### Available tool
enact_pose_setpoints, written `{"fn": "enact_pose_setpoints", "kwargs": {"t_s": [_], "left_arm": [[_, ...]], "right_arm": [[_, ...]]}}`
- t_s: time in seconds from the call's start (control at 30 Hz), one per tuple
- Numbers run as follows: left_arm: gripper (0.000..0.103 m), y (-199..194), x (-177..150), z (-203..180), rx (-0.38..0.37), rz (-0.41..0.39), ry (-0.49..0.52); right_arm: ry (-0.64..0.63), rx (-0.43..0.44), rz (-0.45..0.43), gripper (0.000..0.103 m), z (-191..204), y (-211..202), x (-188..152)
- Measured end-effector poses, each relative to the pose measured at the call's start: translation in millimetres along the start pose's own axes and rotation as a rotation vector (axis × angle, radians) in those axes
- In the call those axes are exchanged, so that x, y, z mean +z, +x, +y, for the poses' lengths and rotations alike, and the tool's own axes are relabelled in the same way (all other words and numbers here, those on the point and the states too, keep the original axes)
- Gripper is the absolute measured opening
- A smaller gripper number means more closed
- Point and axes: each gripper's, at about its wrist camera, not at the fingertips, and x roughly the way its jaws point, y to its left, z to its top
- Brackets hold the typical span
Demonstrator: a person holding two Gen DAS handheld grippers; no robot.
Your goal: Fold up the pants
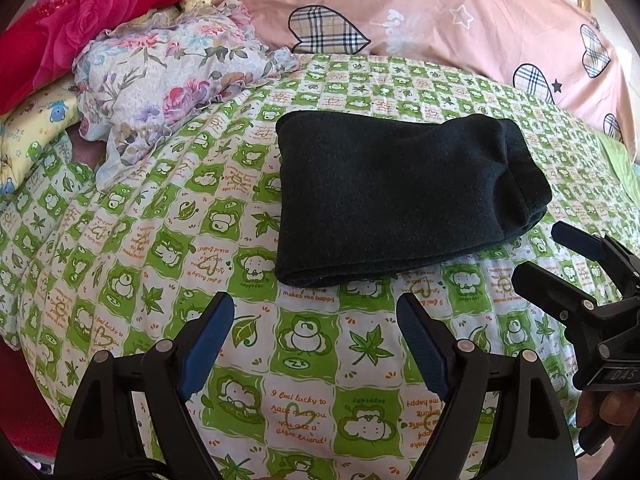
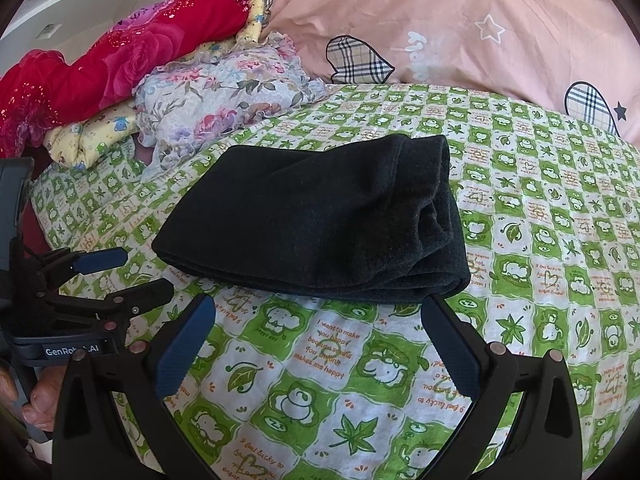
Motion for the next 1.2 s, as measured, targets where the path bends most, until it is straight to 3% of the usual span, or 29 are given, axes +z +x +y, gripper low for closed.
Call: {"fn": "enact_pose_setpoints", "kwargs": {"t_s": [1.2], "left_arm": [[0.084,-6.0,3.2,-1.6,0.006,-0.03,0.019]], "right_arm": [[-0.008,0.011,-0.012,0.102,7.0,1.4,3.9]]}}
